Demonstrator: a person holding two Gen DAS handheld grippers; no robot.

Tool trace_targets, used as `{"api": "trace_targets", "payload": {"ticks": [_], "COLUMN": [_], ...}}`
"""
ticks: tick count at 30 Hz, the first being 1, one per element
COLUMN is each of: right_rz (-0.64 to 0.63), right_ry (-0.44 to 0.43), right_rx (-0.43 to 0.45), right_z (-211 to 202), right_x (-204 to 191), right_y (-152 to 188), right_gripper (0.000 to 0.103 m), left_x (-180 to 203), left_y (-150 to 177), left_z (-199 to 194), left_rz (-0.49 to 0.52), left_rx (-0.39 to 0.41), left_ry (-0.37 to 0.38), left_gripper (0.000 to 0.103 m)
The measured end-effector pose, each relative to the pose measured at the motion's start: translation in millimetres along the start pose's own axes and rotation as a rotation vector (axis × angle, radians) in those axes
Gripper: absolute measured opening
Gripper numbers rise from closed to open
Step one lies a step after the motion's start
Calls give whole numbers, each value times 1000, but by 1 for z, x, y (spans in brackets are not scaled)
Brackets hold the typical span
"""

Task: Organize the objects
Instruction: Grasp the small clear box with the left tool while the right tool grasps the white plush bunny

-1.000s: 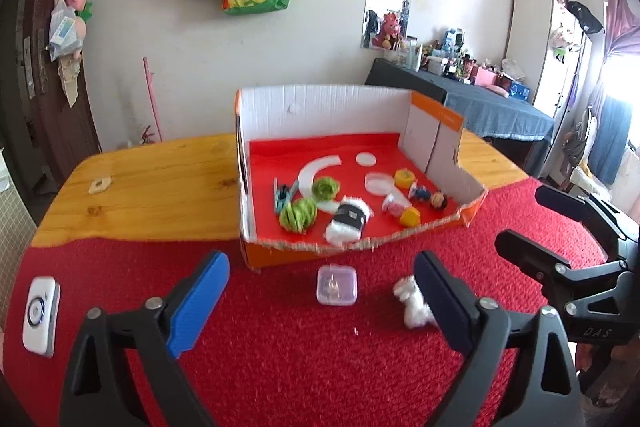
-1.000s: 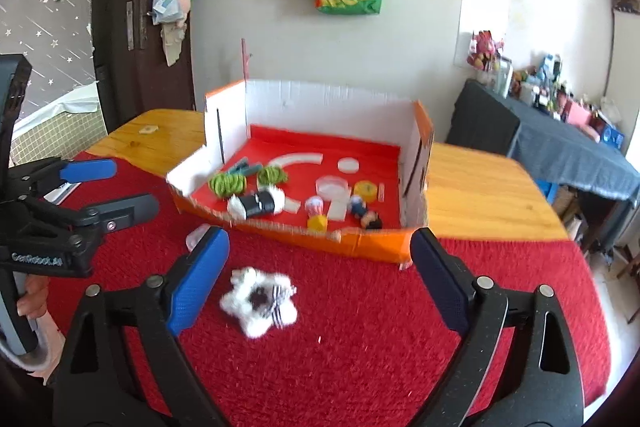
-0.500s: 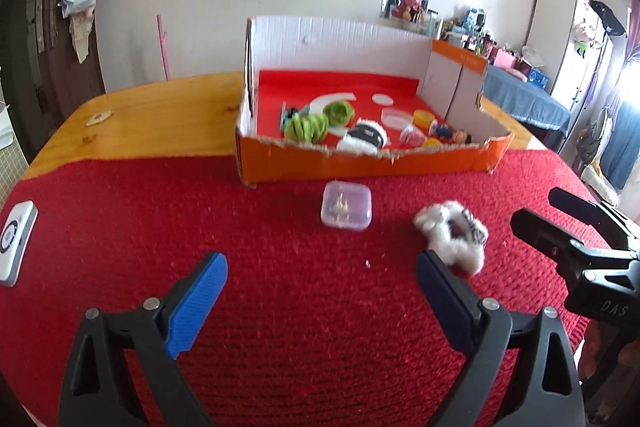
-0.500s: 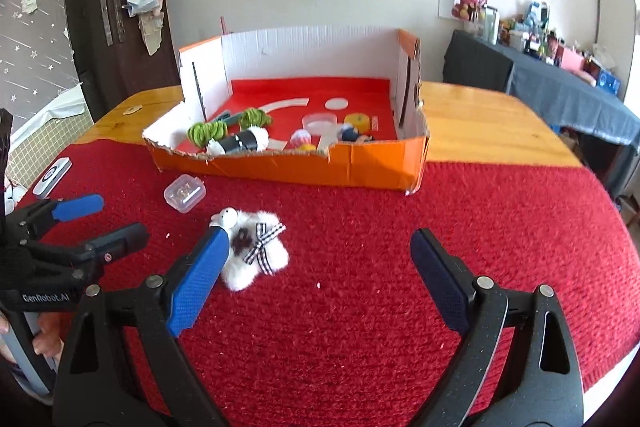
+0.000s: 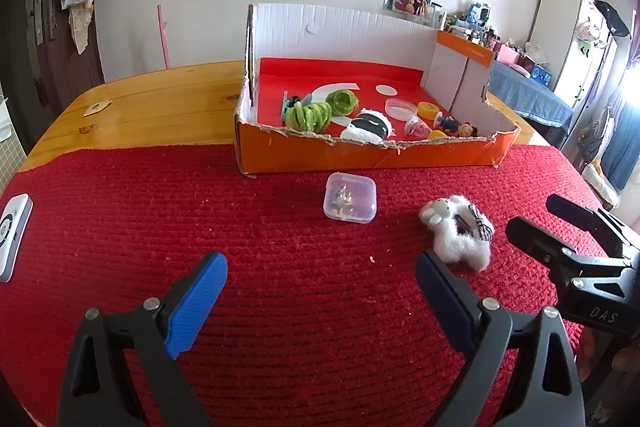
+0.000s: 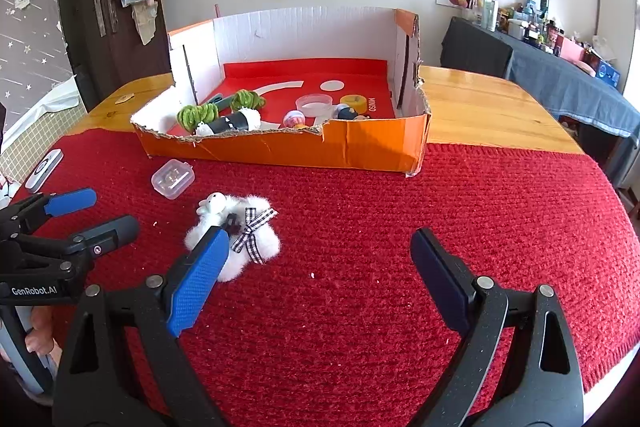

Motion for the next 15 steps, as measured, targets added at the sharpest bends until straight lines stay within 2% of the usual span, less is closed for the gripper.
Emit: {"api": "trace_targets", "payload": {"ticks": [4, 9, 15], "right_rz": [-30, -77, -239], "right_ry": [-42, -114, -162], "right_rx": [-30, -109, -207], "right_z": [5, 22, 45], "right_x": [-6, -18, -36], "right_y": [-4, -13, -18], "right_gripper": [93, 93, 93], "left_x": [-2, -5, -5], "left_y": [-3, -11, -20], "left_z": [0, 0, 17], "left_rz": [-9, 14, 79], "left_rx": [-12, -35, -110], "left_ry": [18, 35, 58], "left_gripper": [97, 97, 97]}}
Point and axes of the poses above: each gripper's, at about its wrist camera, not at the fingertips, and z roughly the way its jaws point, x to its right, y to its underside, the point moved 2 cm from there along z, roughly the way its jaws point, and after that the axes turned 6 degrees about y, right-handed, at the moved point
